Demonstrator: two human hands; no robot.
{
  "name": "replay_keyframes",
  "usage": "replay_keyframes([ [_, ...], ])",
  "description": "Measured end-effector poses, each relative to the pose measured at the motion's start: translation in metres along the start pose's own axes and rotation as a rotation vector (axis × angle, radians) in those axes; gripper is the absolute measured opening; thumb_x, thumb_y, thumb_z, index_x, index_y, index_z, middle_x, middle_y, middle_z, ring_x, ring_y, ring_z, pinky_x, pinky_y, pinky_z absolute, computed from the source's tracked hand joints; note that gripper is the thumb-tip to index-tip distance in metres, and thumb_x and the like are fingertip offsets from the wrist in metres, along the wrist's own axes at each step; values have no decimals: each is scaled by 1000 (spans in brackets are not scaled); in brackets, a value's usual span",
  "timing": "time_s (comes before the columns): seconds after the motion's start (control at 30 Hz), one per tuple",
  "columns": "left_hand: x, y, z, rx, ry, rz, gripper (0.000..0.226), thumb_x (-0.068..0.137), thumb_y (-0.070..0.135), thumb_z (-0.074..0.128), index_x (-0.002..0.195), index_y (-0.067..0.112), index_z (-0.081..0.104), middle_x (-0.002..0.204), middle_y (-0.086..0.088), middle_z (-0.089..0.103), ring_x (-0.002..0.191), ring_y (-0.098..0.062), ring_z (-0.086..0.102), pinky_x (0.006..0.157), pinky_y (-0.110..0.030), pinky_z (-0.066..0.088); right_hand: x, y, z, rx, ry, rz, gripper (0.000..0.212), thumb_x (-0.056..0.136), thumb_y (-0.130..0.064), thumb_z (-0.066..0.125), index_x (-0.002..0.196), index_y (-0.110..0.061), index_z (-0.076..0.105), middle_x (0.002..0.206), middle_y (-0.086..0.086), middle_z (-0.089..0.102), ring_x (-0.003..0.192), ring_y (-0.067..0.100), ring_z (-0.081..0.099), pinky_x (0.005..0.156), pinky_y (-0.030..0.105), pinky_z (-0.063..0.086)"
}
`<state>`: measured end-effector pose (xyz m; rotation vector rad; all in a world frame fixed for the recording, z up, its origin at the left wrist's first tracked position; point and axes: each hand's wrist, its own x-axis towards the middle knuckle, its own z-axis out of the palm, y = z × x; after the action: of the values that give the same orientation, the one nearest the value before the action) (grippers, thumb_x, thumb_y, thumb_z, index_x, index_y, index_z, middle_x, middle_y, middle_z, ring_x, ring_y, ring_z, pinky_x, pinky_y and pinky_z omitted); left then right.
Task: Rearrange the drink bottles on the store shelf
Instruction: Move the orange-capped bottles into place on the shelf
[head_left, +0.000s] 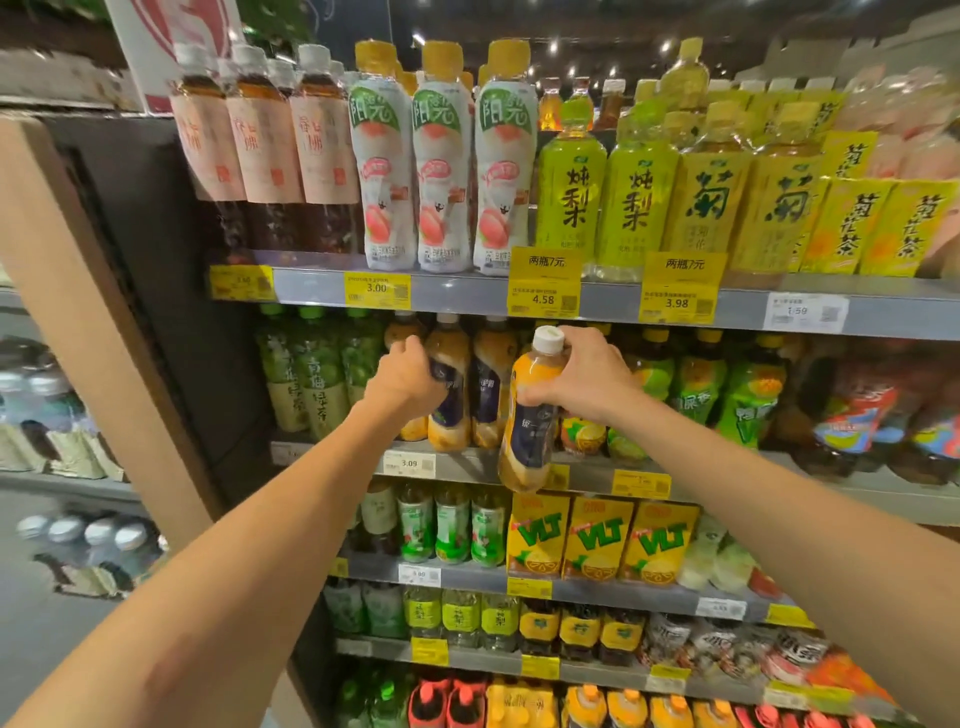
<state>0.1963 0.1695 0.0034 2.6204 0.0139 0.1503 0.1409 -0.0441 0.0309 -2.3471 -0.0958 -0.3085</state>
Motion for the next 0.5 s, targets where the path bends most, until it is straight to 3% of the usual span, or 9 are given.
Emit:
replay_keyframes([
  [0.1, 7, -19, 5, -82, 19, -87, 56, 84, 19, 64, 135, 3, 45, 139, -20, 53, 130, -44, 52, 106, -54, 48, 3, -1, 7, 48, 30, 2, 52, 56, -28, 93, 100, -23, 65, 96, -3, 66, 90, 22, 62, 66, 28, 46],
  [0.23, 11, -60, 15, -76, -50, -194, 63, 85, 39, 60, 137, 5, 47, 141, -20, 57, 128, -43, 57, 106, -53, 49, 6, 7, 16, 88, 81, 35, 48, 49, -30, 94, 88, -22, 66, 87, -2, 72, 83, 23, 69, 71, 50, 61],
  [0.4, 1, -84, 20, -60, -61, -236, 78, 95, 18, 61, 158, 6, 17, 158, -19, 33, 145, -41, 39, 116, -54, 38, 7, -5, 36, 51, 26, 37, 53, 50, -25, 96, 96, -23, 69, 93, -1, 74, 88, 24, 69, 80, 47, 58],
  [0.5, 7, -94, 16, -118, 16, -143, 64, 92, 18, 62, 147, 7, 31, 146, -19, 47, 135, -42, 50, 109, -55, 44, 11, -17, 53, 90, 9, 53, 59, 47, -28, 96, 99, -21, 69, 92, -1, 74, 89, 25, 70, 82, 49, 58],
])
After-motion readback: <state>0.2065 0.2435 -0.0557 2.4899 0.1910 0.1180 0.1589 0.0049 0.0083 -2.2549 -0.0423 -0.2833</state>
